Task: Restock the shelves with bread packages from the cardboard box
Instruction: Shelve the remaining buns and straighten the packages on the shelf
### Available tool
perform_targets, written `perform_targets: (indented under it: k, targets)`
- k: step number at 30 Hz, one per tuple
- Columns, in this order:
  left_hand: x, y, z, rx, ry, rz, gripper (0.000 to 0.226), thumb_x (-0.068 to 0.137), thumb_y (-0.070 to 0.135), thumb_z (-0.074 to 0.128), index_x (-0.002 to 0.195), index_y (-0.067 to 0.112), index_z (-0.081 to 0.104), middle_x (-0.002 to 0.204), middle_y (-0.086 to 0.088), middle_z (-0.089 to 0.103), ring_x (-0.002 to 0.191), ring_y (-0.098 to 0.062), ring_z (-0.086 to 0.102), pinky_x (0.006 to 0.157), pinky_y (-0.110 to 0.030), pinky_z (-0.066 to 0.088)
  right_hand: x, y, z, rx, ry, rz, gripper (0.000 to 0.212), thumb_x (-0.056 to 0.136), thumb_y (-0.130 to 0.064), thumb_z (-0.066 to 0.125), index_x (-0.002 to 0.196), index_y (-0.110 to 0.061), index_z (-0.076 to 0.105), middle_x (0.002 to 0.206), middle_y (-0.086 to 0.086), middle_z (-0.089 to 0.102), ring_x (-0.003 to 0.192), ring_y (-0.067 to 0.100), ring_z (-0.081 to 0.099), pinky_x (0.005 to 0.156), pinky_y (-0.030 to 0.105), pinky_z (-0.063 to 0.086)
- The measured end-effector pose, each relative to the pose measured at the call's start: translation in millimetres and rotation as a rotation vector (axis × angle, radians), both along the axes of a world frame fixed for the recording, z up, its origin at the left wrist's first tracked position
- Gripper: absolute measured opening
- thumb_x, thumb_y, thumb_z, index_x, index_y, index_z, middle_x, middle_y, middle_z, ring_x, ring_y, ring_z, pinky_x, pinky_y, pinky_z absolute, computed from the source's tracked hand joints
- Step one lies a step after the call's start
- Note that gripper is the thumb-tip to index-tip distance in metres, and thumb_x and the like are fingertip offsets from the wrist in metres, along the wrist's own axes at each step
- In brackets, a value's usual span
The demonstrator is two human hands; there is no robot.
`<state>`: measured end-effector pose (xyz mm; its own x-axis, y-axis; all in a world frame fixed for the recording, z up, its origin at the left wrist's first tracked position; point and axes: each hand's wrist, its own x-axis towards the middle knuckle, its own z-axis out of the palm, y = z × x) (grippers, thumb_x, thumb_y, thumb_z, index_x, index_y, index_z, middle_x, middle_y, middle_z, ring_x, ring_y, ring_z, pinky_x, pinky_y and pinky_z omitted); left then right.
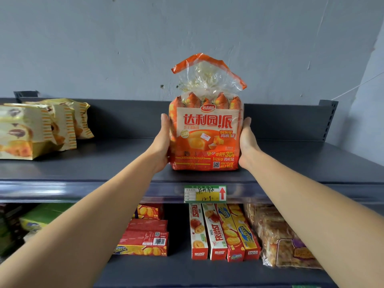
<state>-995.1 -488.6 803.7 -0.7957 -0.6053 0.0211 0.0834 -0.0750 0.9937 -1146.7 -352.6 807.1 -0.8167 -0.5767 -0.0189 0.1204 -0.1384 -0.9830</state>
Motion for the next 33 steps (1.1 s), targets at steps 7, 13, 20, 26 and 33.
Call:
perform_targets:
  k: [7, 13, 20, 26, 33]
  targets:
    - [1, 3, -1, -0.045, -0.010, 0.087, 0.087, 0.079, 0.084, 0.011, 0.132, 0.031, 0.056, 0.131, -0.003, 0.061, 0.122, -0.023, 0.056, 0.106, -0.047, 0.041, 0, 0, 2, 0.049, 0.029, -0.016, 0.074, 0.090, -0.073, 0.013, 0.103, -0.028, 0.069, 0.101, 0.006, 0.073, 0.098, 0.026, 0.069, 0.094, 0.048, 0.051]
    - [6, 14, -4, -0.096, -0.056, 0.129, 0.078, 0.086, 0.078, 0.015, 0.136, 0.030, 0.050, 0.138, -0.005, 0.054, 0.127, -0.025, 0.050, 0.112, -0.049, 0.035, -1, 14, -3, 0.142, 0.094, -0.060, 0.068, 0.093, -0.068, 0.012, 0.106, -0.023, 0.061, 0.100, 0.003, 0.068, 0.102, 0.023, 0.064, 0.091, 0.040, 0.049]
    - [19, 14, -7, -0.411, -0.281, 0.182, 0.087, 0.084, 0.079, 0.016, 0.135, 0.017, 0.051, 0.138, -0.007, 0.054, 0.125, -0.027, 0.049, 0.108, -0.045, 0.037, 22, 38, -1, 0.305, 0.222, -0.140, 0.068, 0.096, -0.064, 0.022, 0.141, -0.016, 0.041, 0.143, 0.009, 0.048, 0.131, 0.028, 0.045, 0.109, 0.050, 0.037]
    - [40, 8, -13, -0.783, -0.388, 0.261, 0.070, 0.096, 0.059, 0.029, 0.120, -0.002, 0.053, 0.123, -0.018, 0.059, 0.106, -0.032, 0.055, 0.082, -0.039, 0.041, 53, 58, -5, 0.496, 0.460, -0.247, 0.043, 0.100, -0.044, 0.042, 0.118, -0.008, 0.057, 0.127, 0.011, 0.058, 0.107, 0.022, 0.054, 0.092, 0.039, 0.044]
    - [71, 19, -19, -1.085, -0.197, 0.253, 0.041, 0.099, 0.041, 0.041, 0.109, 0.009, 0.065, 0.112, -0.012, 0.059, 0.107, -0.032, 0.055, 0.083, -0.038, 0.044, 102, 83, -17, 0.661, 0.657, -0.442, 0.037, 0.093, -0.032, 0.059, 0.126, -0.015, 0.059, 0.130, 0.002, 0.059, 0.118, 0.021, 0.054, 0.094, 0.035, 0.043]
